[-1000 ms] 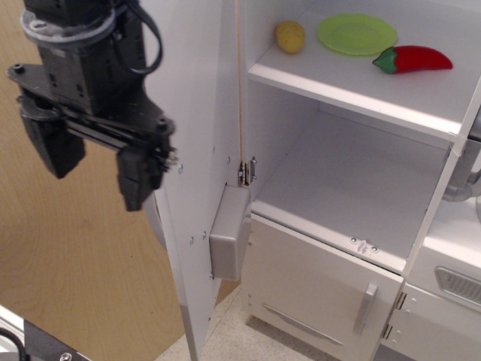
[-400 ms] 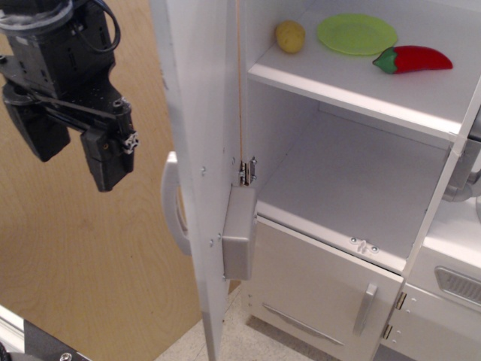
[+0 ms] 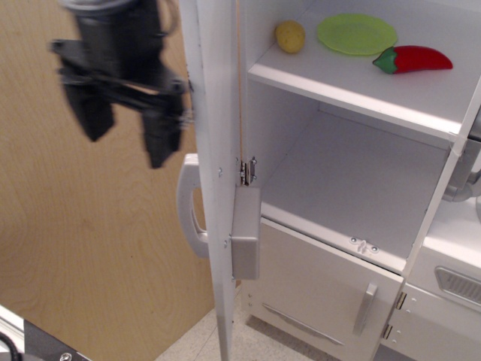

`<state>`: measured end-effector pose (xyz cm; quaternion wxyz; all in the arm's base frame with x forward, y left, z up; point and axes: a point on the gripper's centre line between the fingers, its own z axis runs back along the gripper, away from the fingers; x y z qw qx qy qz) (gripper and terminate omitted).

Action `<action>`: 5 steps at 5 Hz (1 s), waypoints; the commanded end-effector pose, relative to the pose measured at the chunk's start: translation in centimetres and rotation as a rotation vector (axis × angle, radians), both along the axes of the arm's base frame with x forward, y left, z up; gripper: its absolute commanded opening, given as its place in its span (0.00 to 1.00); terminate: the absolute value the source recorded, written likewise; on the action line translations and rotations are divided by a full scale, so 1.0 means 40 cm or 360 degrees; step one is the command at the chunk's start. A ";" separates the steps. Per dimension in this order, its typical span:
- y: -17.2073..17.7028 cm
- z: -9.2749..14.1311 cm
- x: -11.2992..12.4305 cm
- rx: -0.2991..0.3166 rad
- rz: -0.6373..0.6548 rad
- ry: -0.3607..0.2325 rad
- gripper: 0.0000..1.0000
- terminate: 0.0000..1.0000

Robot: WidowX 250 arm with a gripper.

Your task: Close fridge

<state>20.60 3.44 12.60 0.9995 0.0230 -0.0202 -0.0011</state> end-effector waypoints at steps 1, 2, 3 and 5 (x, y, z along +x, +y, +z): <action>-0.047 0.014 0.115 0.0025 0.0043 -0.0080 1.00 0.00; -0.066 0.014 0.149 0.0030 0.0062 -0.0092 1.00 0.00; -0.083 0.016 0.221 0.0006 0.0134 -0.0101 1.00 0.00; -0.093 0.005 0.289 0.0050 0.0248 -0.0107 1.00 0.00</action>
